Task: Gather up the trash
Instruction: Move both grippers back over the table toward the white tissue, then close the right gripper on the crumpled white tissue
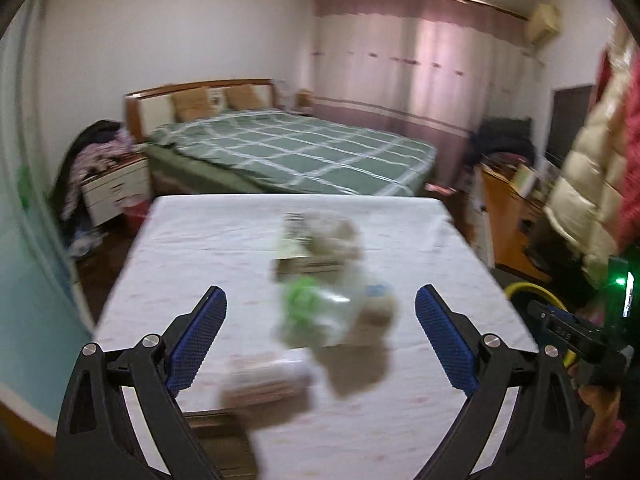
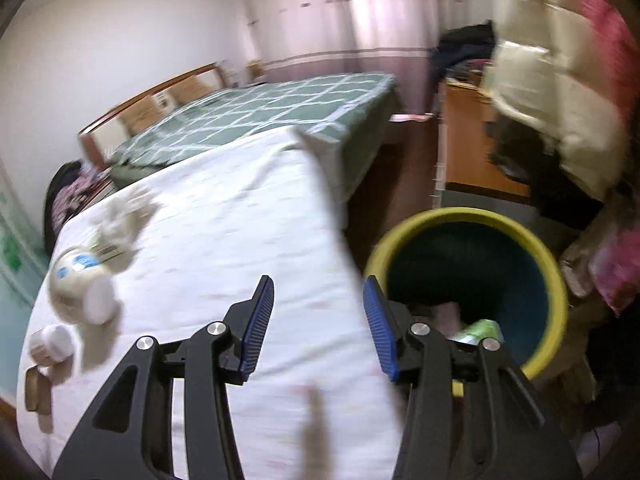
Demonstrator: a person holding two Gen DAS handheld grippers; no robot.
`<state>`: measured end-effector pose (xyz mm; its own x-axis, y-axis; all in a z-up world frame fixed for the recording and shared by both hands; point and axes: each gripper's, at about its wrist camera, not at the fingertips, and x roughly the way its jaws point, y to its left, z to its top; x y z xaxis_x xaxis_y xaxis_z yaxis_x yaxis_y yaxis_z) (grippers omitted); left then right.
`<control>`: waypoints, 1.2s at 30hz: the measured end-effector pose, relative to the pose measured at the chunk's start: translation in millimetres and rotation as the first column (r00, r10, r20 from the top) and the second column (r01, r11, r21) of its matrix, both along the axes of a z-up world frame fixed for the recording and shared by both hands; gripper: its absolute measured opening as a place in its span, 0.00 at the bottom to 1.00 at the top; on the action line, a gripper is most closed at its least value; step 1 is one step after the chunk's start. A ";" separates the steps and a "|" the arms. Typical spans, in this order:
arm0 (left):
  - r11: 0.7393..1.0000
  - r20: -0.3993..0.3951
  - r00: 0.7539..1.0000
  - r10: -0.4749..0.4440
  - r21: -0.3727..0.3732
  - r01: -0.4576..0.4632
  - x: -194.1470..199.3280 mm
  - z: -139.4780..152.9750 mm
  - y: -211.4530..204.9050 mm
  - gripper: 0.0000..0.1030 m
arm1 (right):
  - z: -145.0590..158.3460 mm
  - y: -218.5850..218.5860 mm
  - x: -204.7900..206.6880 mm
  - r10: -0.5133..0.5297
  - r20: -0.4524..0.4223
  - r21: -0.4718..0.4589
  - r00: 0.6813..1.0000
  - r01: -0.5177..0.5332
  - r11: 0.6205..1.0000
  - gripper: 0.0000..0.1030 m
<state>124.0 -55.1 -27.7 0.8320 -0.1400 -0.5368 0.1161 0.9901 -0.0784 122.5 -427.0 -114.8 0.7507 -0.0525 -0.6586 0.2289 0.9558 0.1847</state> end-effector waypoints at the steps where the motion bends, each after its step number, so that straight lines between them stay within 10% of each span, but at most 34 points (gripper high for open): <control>1: 1.000 0.002 1.000 0.015 -0.004 -0.015 -0.9 -0.4 10.4 0.91 | 1.3 12.9 5.5 0.027 -0.002 -0.003 1.000 -0.027 1.000 0.43; 14: 0.982 0.005 0.983 0.181 -0.046 -0.181 -7.3 -17.4 108.9 0.91 | 21.2 147.3 52.0 0.296 -0.013 -0.054 0.955 -0.296 0.954 0.43; 36: 0.969 -0.034 0.970 0.242 -0.033 -0.243 10.2 -36.2 129.1 0.91 | 22.7 188.0 202.9 0.377 -0.142 -0.026 0.915 -0.384 0.923 0.43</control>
<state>134.2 74.0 -63.9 0.8274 0.0440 -0.5598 -0.1302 0.9848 -0.1151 325.4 -239.0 -92.0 0.6272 0.1826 -0.7572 -0.1349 0.9829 0.1252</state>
